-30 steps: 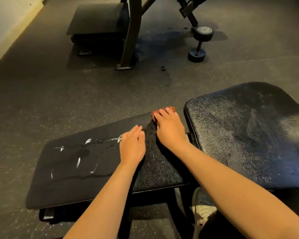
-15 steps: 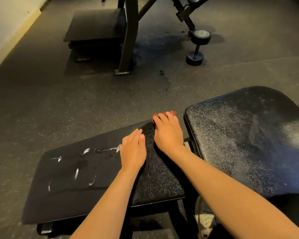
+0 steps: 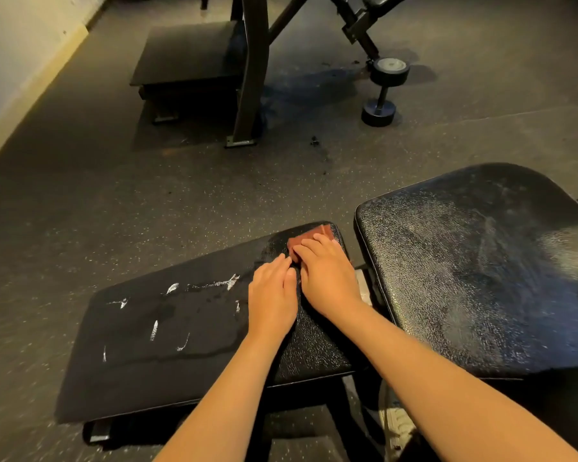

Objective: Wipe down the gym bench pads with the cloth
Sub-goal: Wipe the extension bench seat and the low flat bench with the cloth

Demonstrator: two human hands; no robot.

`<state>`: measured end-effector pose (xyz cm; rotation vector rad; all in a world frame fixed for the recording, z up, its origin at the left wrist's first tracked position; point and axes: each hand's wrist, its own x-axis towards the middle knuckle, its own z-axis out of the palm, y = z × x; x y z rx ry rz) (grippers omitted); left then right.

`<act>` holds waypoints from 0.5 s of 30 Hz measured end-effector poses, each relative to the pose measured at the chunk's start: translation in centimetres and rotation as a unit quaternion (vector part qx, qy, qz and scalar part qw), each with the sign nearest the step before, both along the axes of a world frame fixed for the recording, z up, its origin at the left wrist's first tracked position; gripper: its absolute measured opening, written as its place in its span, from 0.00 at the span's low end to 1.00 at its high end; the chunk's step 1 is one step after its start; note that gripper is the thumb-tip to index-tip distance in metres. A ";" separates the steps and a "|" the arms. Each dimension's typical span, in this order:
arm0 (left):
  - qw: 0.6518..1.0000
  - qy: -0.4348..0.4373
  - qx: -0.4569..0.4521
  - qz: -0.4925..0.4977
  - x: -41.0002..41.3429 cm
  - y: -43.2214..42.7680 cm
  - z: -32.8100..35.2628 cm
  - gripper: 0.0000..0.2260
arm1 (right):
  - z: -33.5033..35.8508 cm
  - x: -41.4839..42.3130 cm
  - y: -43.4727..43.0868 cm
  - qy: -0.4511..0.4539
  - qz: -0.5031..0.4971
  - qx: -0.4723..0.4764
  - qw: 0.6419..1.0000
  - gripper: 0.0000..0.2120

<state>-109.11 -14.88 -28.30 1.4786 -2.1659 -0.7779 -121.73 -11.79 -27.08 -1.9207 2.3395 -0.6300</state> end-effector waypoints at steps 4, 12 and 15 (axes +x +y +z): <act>1.000 -0.007 0.012 -0.005 -0.4 0.6 0.2 0.18 | -0.3 -0.4 0.5 0.002 0.010 -0.032 0.999 0.16; 0.999 0.015 0.029 -0.017 -1.4 2.5 1.0 0.18 | 0.5 -1.6 1.5 -0.040 -0.045 0.047 0.997 0.20; 0.999 0.025 0.043 -0.004 -1.7 2.7 1.2 0.18 | 0.0 -0.3 4.5 -0.025 -0.068 0.020 0.997 0.23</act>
